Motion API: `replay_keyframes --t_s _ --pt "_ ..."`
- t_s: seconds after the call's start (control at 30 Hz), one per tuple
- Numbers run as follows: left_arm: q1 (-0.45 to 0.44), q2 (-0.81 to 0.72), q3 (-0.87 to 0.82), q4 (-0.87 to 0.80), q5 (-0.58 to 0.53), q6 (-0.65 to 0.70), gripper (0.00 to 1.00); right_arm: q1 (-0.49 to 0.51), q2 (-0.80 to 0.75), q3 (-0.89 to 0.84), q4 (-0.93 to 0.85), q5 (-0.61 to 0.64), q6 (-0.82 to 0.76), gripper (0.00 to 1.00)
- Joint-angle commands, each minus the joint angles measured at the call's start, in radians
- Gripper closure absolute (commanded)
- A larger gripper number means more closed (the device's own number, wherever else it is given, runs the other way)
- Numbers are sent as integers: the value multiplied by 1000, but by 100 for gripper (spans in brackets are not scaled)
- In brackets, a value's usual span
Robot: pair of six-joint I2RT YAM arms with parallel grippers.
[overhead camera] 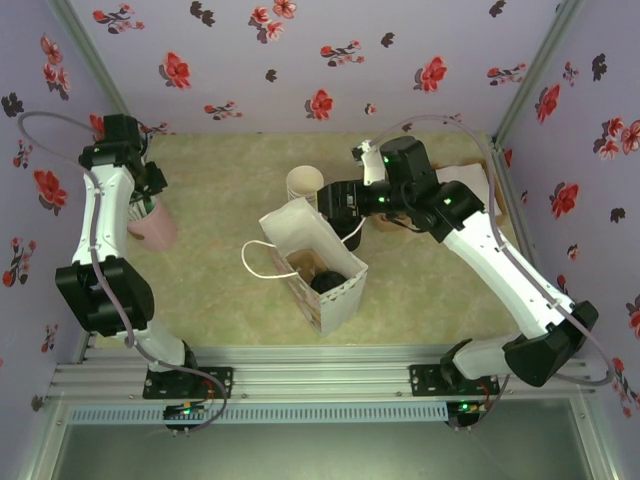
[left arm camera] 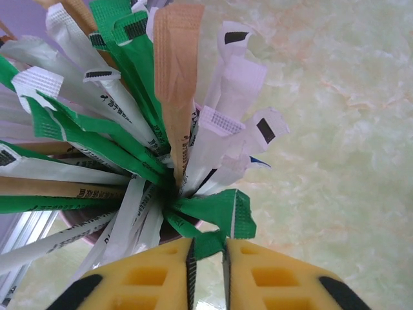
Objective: Pack the takeout coffee
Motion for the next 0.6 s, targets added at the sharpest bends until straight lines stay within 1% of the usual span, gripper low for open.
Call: replay_keyframes --t_s 0.0,0.27,0.57 --pt "6 0 35 -25 -27 18 84 -10 -27 -9 10 -13 4 1" --pt "6 -44 47 -68 -33 32 94 -10 -36 -14 12 -15 9 1" --pt "6 -93 111 -144 -38 56 97 -10 -39 -7 14 -22 23 1"
